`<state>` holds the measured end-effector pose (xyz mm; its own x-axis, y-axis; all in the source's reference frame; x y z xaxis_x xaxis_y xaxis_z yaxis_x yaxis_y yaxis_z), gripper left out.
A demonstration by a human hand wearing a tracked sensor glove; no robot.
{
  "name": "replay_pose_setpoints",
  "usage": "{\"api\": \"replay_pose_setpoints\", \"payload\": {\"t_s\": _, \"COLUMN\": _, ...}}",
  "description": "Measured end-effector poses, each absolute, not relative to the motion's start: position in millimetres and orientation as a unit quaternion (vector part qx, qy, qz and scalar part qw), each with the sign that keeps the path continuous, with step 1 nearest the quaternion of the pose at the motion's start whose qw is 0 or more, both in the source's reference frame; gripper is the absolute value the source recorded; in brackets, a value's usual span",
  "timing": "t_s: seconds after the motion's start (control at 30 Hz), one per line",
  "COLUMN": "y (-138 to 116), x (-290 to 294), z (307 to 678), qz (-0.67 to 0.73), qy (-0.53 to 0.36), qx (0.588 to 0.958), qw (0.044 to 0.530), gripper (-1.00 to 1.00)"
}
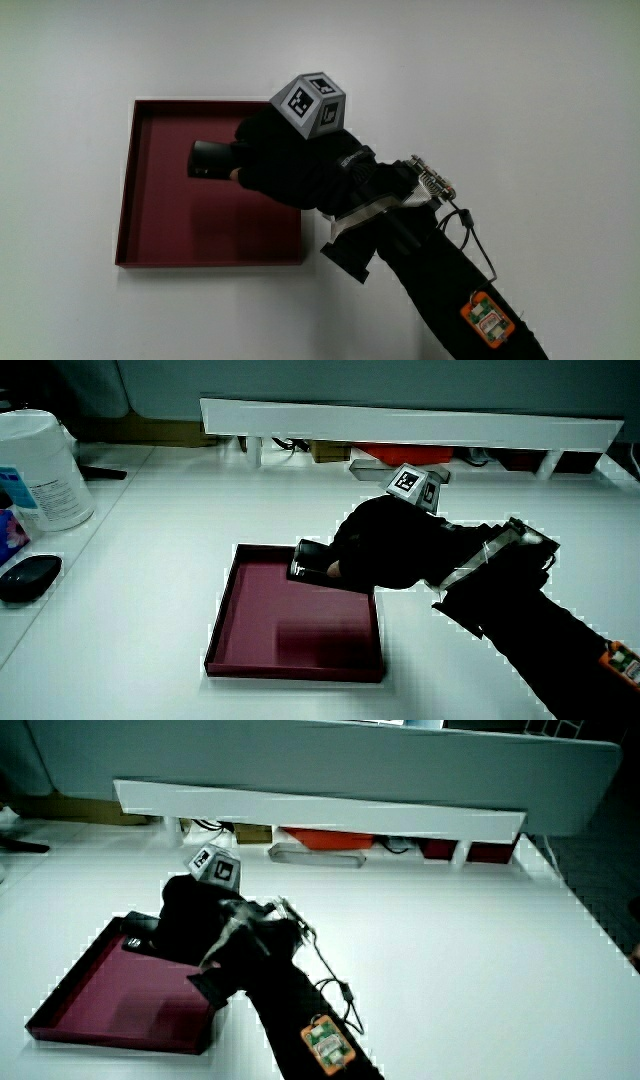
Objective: Place stapper into plate
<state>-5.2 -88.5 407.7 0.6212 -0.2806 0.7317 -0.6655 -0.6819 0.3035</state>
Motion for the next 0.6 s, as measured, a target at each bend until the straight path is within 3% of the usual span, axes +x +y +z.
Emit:
{"api": "replay_pose_setpoints", "payload": {"t_s": 0.33, "y": -70.2, "x": -24.8, "z": 438.7, "qz": 0.333, "qy": -0.291, "qx": 0.834, "qw": 0.329, "gripper": 0.0}}
{"api": "replay_pose_setpoints", "payload": {"t_s": 0.6, "y": -61.3, "x": -31.0, "z": 463.7, "qz": 0.308, "qy": -0.283, "qx": 0.841, "qw": 0.342, "gripper": 0.0}}
